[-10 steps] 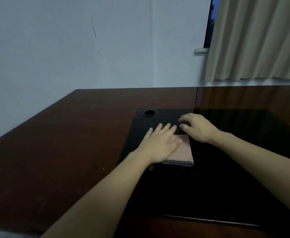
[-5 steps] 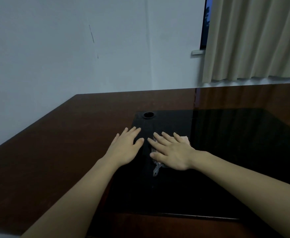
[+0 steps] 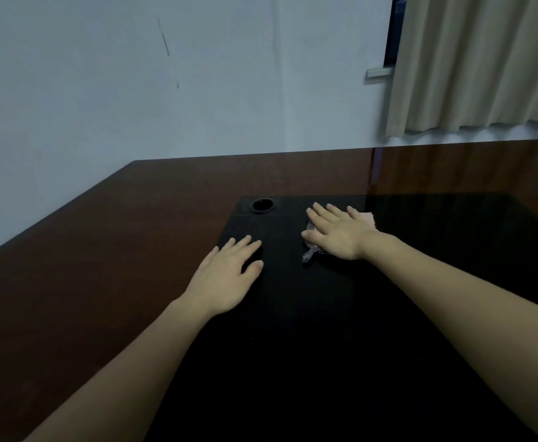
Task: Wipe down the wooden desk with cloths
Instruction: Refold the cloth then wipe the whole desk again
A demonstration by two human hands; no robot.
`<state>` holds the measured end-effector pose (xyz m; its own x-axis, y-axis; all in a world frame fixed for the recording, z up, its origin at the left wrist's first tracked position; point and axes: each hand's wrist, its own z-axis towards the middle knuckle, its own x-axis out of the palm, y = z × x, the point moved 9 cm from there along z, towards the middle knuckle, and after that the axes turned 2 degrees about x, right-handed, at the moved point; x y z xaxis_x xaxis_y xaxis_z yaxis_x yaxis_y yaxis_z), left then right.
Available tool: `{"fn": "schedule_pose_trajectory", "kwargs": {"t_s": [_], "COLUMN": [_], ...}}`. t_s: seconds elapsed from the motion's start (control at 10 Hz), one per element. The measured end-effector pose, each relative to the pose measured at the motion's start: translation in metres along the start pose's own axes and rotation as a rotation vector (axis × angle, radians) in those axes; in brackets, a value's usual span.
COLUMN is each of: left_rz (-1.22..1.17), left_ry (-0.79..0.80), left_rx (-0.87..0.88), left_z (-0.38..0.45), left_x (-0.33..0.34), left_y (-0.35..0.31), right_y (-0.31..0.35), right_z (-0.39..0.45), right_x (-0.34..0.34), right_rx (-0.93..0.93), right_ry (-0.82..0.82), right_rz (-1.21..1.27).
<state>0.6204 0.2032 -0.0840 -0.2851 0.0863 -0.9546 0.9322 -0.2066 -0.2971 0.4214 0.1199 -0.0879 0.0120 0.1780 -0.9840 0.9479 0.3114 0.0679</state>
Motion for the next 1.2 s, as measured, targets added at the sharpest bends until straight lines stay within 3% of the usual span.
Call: {"fn": "schedule_pose_trajectory", "kwargs": {"t_s": [0.3, 0.4, 0.7, 0.8, 1.0, 1.2], "left_rz": [0.056, 0.067, 0.078, 0.077, 0.074, 0.081], "left_ry": [-0.006, -0.007, -0.01, -0.014, -0.022, -0.025], "left_rx": [0.012, 0.004, -0.006, -0.008, -0.004, -0.011], "left_z": [0.0, 0.001, 0.0, 0.0, -0.001, -0.002], "left_x": [0.001, 0.001, 0.0, -0.002, -0.001, -0.002], "left_y": [-0.001, -0.001, -0.003, -0.004, -0.005, -0.005], "right_y": [0.074, 0.061, -0.015, -0.001, 0.045, 0.024], "right_z": [-0.122, -0.134, -0.044, -0.048, -0.128, -0.144], "right_x": [0.025, 0.025, 0.004, 0.006, 0.021, 0.025], "right_rx": [-0.326, -0.306, 0.05, 0.023, -0.255, -0.29], "right_ry": [0.077, 0.095, -0.005, -0.007, 0.069, 0.113], "right_rz": [0.01, 0.043, -0.003, -0.002, -0.012, 0.039]}}
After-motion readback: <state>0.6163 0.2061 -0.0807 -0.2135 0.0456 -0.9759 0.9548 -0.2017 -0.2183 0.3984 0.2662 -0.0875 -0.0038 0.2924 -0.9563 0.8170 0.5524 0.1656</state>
